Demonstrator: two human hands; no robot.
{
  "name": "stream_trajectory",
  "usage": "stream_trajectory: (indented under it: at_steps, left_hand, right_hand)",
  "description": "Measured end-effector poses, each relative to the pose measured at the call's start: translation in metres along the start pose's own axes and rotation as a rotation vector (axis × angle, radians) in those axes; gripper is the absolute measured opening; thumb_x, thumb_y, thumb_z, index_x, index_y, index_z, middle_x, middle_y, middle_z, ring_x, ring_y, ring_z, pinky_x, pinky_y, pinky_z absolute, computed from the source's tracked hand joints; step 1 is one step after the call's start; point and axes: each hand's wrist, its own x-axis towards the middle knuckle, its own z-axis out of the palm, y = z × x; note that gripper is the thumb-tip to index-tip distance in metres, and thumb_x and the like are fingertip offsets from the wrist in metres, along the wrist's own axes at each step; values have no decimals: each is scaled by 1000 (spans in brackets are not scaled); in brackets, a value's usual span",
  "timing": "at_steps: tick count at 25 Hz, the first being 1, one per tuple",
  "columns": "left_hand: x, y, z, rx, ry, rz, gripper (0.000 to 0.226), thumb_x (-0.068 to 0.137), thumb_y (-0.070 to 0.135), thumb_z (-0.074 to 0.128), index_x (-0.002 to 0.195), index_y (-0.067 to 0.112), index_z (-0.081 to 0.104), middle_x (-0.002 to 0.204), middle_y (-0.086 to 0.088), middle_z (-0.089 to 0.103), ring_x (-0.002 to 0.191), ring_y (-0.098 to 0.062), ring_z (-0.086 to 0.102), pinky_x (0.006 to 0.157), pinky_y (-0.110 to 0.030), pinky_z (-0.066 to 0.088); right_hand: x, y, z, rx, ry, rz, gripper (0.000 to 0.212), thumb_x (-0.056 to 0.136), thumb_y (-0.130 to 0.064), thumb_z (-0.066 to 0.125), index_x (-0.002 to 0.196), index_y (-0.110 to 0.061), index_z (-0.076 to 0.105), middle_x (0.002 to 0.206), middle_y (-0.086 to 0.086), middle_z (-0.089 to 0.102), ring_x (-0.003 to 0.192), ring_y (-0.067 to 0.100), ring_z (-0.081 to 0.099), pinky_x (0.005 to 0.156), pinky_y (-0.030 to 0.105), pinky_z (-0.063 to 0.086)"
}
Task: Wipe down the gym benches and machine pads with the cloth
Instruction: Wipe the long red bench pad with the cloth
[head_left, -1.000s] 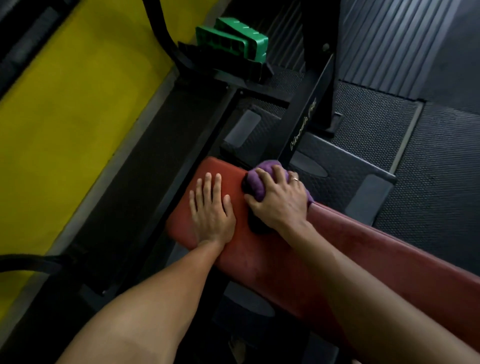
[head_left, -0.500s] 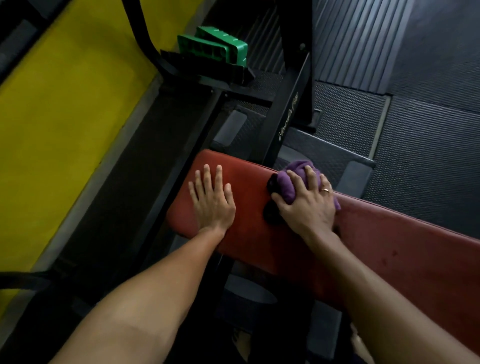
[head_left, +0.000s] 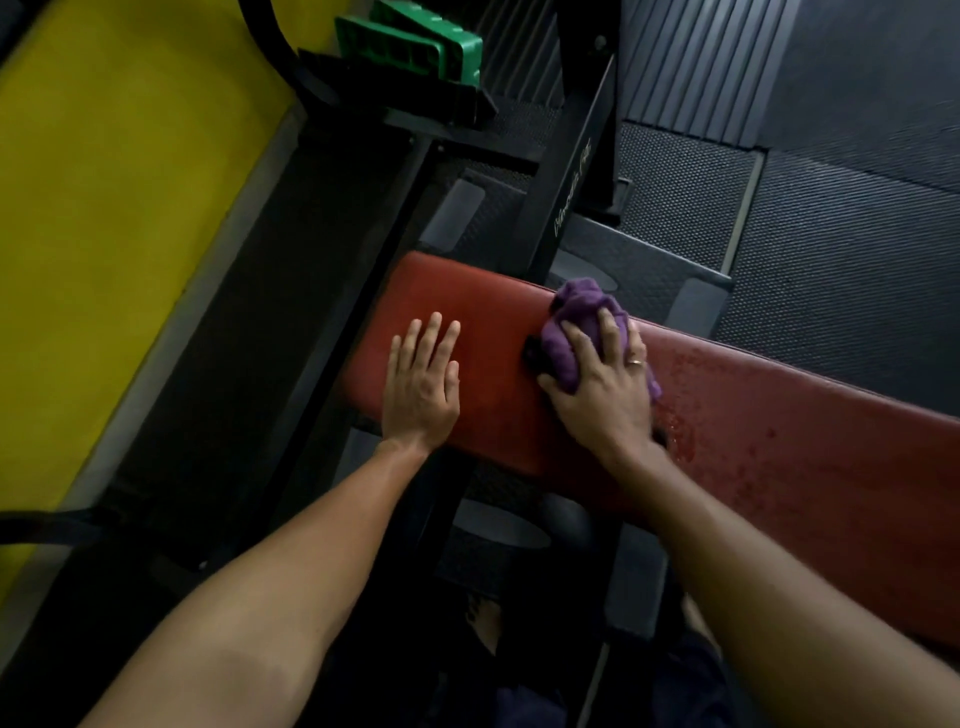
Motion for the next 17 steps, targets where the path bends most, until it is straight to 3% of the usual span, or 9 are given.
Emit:
stream_trajectory:
  at_steps: [1,3,6,8,10,14,15,17]
  left_hand:
    - [-4,-2,1,-6,7,16,53,102,28,34,155,21,37,164,-3,29,153,-25,21,125,-47,13]
    - [-9,-6,2,-5,23,52,53,102,27,34,154,19,39,163,-5,31,152,-26,24,124,-49,15]
    - [-15,-10,4,14,35,80,53,102,26,33,154,17,39,163,-7,31,151,-28,26,123,-51,19]
    - [-14,-8,2,16,30,64,53,102,27,34,154,19,38,163,-5,30,152,-25,24,123,-50,18]
    - [-14,-5,1,14,27,57,54,101,27,35,155,21,38,164,-3,30,152,-24,23,124,-49,16]
    - [-14,-5,2,32,49,59,54,100,27,37,154,20,40,163,-4,32,151,-24,26,124,-48,18]
    - [-15,-7,4,43,55,62,53,101,27,38,153,20,41,162,-4,33,151,-25,28,123,-49,20]
    - [-15,-11,6,64,59,77,52,102,27,37,153,19,41,161,-6,35,150,-27,30,121,-51,24]
  right_hand:
    - [0,-26,4,35,-24,76,81,90,-63,57,159,-32,27,171,8,3,154,41,-5,127,51,-2]
    - [-15,-67,17,60,-67,-16,83,90,-59,56,160,-29,24,171,9,1,153,46,-8,126,55,-3]
    - [-58,-56,33,30,-44,-368,82,80,-52,65,155,-25,41,167,10,22,152,48,13,122,59,22]
    - [-74,-16,30,-20,24,-500,81,76,-50,71,150,-24,49,163,10,33,149,45,25,119,55,32]
    - [-75,14,21,-25,78,-410,80,79,-52,71,150,-24,48,162,11,33,151,42,24,119,53,33]
    - [-48,-41,26,100,13,134,81,92,-57,55,160,-24,25,168,15,5,153,46,-4,126,55,7]
    - [-48,-63,32,98,-26,118,82,92,-55,54,161,-23,23,169,16,3,152,49,-6,126,56,3]
    - [-61,-83,45,89,-29,-117,82,88,-48,60,159,-20,30,168,17,10,151,53,2,125,59,9]
